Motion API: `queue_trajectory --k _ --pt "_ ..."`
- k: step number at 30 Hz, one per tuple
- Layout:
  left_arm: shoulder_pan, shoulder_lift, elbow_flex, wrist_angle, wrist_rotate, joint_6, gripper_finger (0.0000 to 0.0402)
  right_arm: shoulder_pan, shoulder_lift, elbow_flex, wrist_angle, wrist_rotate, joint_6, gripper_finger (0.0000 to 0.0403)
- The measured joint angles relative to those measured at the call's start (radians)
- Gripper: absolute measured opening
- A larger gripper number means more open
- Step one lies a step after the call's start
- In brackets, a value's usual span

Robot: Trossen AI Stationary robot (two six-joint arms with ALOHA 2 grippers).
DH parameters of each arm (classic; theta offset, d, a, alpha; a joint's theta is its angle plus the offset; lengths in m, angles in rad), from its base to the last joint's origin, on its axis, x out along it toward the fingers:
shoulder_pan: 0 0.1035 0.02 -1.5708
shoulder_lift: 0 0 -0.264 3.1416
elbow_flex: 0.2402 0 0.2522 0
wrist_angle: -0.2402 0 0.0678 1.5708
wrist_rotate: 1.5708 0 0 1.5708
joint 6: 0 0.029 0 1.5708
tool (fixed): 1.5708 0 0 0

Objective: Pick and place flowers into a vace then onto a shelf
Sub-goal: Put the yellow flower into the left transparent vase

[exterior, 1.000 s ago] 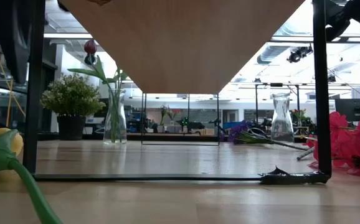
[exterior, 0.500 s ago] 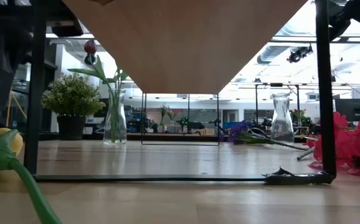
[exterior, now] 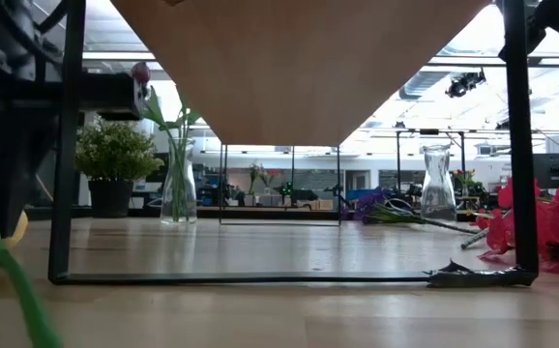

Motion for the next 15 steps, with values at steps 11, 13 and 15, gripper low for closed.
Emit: queue_trajectory --k 11,13,15 --pt "0.0 0.024 0.002 0.004 0.041 0.005 0.014 0.0 0.0 0.0 0.003 -0.001 -0.001 0.0272" --pt "0.0 0.026 0.002 0.001 0.029 0.018 0.014 0.0 0.0 0.0 0.003 -0.001 -0.002 0.0272" --pt "-0.001 0.026 0.002 0.002 0.019 0.025 0.014 0.0 0.0 0.0 0.003 -0.001 -0.002 0.0271"
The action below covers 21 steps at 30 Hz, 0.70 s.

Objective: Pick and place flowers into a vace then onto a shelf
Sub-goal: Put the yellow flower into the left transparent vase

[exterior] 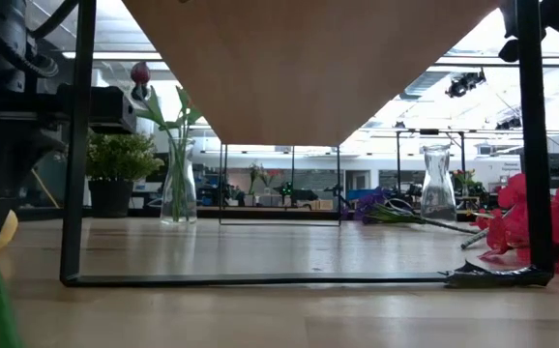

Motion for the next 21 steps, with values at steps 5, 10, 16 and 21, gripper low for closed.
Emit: queue_trajectory --k 5,10,16,21 --pt "0.0 0.0 0.0 0.0 -0.007 0.007 0.014 0.0 0.0 0.0 0.0 0.0 -0.001 0.0272" --pt "0.0 0.0 0.0 -0.005 -0.001 0.009 0.014 0.0 0.0 0.0 0.0 0.0 0.0 0.0271" --pt "0.001 0.0 -0.001 -0.042 0.018 0.01 0.014 0.0 0.0 0.0 0.0 0.0 0.001 0.0272" --pt "0.001 0.0 -0.002 -0.094 0.023 0.01 0.014 0.0 0.0 0.0 -0.001 0.0 0.0 0.0271"
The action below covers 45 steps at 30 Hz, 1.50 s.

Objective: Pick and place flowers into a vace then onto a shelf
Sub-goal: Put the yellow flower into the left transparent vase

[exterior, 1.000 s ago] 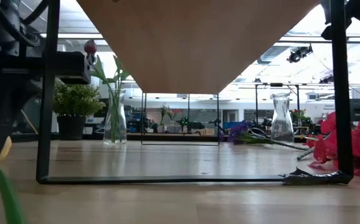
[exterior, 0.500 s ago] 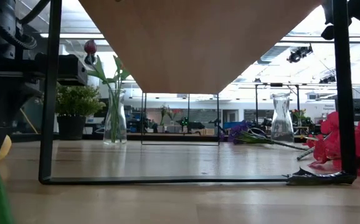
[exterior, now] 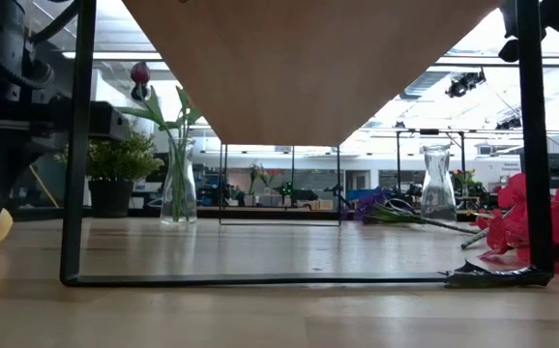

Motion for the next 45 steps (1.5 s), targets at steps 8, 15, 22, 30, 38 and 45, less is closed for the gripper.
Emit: queue_trajectory --k 8,15,22,30,38,45 --pt "0.0 0.0 -0.001 -0.039 0.019 0.024 0.014 0.0 0.0 0.0 -0.001 0.0 0.0 0.0271" --pt "0.0 0.0 -0.001 -0.06 0.029 0.029 0.014 0.0 0.0 0.0 -0.001 0.0 -0.001 0.0271" --pt "0.0 0.0 -0.001 -0.061 0.029 0.029 0.014 0.0 0.0 0.0 -0.002 0.0 -0.002 0.0272" --pt "0.0 0.0 0.0 -0.117 0.029 0.026 0.0081 0.0 0.0 0.0 -0.002 0.0 0.0 0.0272" --pt "0.0 0.0 0.0 -0.139 0.029 0.019 0.0034 0.0 0.0 0.0 -0.002 0.0 0.0 0.0272" --pt "0.0 0.0 0.0 -0.16 0.03 -0.004 0.0047 0.0 0.0 0.0 -0.002 0.0 0.001 0.0271"
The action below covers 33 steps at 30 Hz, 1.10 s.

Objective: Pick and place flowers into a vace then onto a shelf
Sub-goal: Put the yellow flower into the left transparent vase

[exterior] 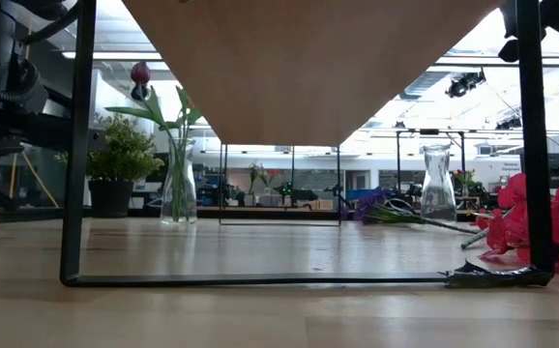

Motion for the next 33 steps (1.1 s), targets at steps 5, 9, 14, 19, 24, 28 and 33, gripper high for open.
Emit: queue_trajectory --k 5,9,14,19,24,28,33 --pt "0.0 0.0 0.018 -0.027 -0.026 0.0 0.0034 0.0 0.0 0.0 0.0 0.0 0.0 0.0272" --pt "0.0 0.0 0.089 -0.162 -0.039 0.002 0.0034 0.0 0.0 0.0 0.0 0.002 0.0 0.0271" --pt "0.0 0.0 0.247 -0.448 -0.042 0.008 0.0039 0.0 0.0 0.0 0.0 0.005 -0.001 0.0272" --pt "-0.004 -0.043 0.346 -0.517 -0.222 0.028 0.0035 0.0 0.0 0.0 0.0 0.007 0.0 0.0272" --pt "-0.007 -0.086 0.369 -0.521 -0.4 0.011 0.0035 0.0 0.0 0.0 0.0 0.002 0.003 0.0271" --pt "0.0 -0.114 0.371 -0.52 -0.403 0.025 0.0035 0.0 0.0 0.0 0.005 -0.005 0.026 0.0272" --pt "-0.001 -0.149 0.387 -0.516 -0.34 0.061 0.0035 0.0 0.0 0.0 0.007 -0.011 0.026 0.0271"
